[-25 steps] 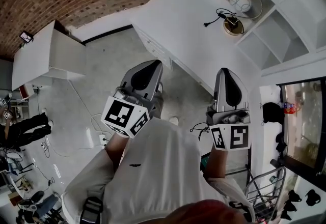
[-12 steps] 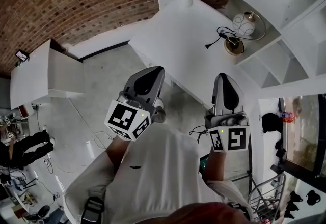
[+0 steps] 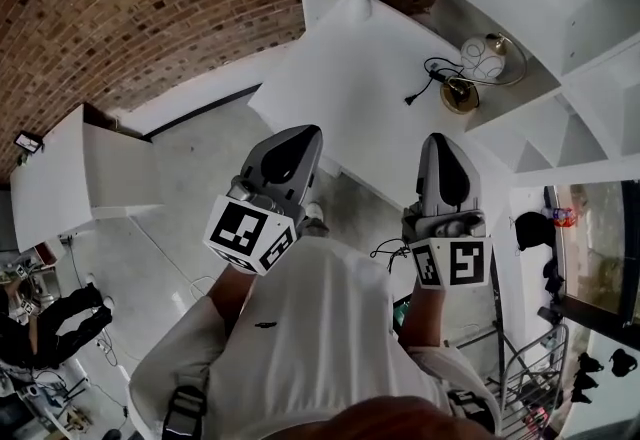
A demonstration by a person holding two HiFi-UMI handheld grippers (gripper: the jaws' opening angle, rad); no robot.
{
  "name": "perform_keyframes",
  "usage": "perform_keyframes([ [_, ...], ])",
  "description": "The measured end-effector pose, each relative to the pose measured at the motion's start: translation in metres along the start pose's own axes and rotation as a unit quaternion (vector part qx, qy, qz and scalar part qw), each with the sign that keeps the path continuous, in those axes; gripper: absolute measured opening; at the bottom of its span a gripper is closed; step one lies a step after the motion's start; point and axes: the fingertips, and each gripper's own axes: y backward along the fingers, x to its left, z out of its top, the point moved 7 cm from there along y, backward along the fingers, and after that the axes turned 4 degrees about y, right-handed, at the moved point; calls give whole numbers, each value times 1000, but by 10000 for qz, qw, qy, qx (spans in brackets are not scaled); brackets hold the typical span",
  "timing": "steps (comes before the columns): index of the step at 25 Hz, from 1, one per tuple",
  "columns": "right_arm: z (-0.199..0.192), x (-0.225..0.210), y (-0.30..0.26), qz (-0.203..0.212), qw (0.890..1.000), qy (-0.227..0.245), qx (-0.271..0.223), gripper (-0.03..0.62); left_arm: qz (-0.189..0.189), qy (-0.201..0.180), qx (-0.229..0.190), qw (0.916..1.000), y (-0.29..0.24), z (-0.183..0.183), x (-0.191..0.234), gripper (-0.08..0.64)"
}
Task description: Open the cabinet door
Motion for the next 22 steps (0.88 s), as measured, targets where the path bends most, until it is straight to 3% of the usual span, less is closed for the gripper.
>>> perform_keyframes([
  [9, -7, 28, -39, -228, 9997, 71, 39, 11, -167, 112, -9, 9998, -1, 7, 54, 9],
  [16, -8, 34, -53, -242, 9995, 140, 124, 11, -271, 200, -166, 9993, -8, 13, 63, 9],
  [22, -11, 28, -62, -71, 9998, 124, 114, 11, -115, 218, -196, 9995, -16, 12, 64, 9],
])
